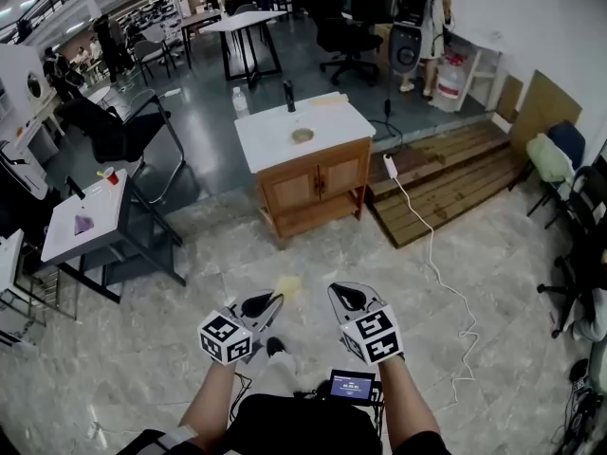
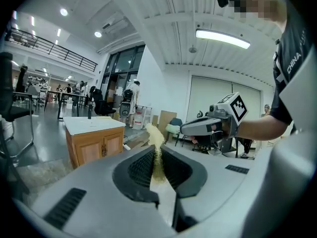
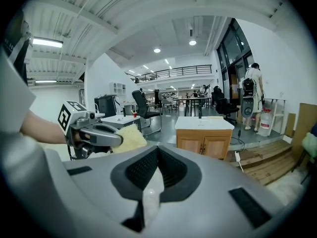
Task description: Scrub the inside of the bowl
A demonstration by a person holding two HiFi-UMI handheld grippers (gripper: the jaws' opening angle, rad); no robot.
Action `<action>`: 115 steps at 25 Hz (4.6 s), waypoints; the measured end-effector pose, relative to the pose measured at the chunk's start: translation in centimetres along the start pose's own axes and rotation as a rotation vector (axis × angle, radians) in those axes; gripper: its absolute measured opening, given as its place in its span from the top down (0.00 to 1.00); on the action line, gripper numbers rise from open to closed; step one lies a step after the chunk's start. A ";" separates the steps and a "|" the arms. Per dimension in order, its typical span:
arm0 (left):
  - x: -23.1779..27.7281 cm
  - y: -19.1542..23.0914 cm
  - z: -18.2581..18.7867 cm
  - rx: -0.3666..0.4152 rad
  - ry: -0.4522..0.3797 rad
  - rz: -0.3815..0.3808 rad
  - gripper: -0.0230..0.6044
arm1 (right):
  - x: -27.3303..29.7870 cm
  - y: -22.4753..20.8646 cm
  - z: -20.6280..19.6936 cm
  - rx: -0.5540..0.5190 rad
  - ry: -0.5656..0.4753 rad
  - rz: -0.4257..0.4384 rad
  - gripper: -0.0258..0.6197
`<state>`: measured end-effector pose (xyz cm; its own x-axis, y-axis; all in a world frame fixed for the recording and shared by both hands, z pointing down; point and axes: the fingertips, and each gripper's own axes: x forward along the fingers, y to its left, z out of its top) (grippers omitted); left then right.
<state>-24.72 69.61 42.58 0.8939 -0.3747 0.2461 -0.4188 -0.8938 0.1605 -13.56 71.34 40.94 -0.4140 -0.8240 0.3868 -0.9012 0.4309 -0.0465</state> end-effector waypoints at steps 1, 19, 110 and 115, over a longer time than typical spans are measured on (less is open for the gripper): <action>0.2 0.2 -0.2 -0.004 0.006 -0.001 0.92 | 0.3 -0.3 -0.2 0.008 0.007 0.000 0.95; 10.9 16.4 4.2 -0.038 -0.016 -0.047 0.92 | 13.7 -11.9 6.1 0.020 0.039 -0.088 0.95; 49.1 64.2 15.4 -0.139 0.132 0.113 0.92 | 61.7 -51.2 20.1 0.055 0.211 0.228 0.95; 49.8 64.4 14.9 -0.154 0.145 0.108 0.92 | 62.3 -50.9 19.6 0.037 0.238 0.269 0.95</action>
<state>-4.83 -10.27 50.90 0.8146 -0.4171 0.4031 -0.5405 -0.7980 0.2666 4.03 -9.17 49.38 -0.5992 -0.5721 0.5600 -0.7700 0.6032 -0.2077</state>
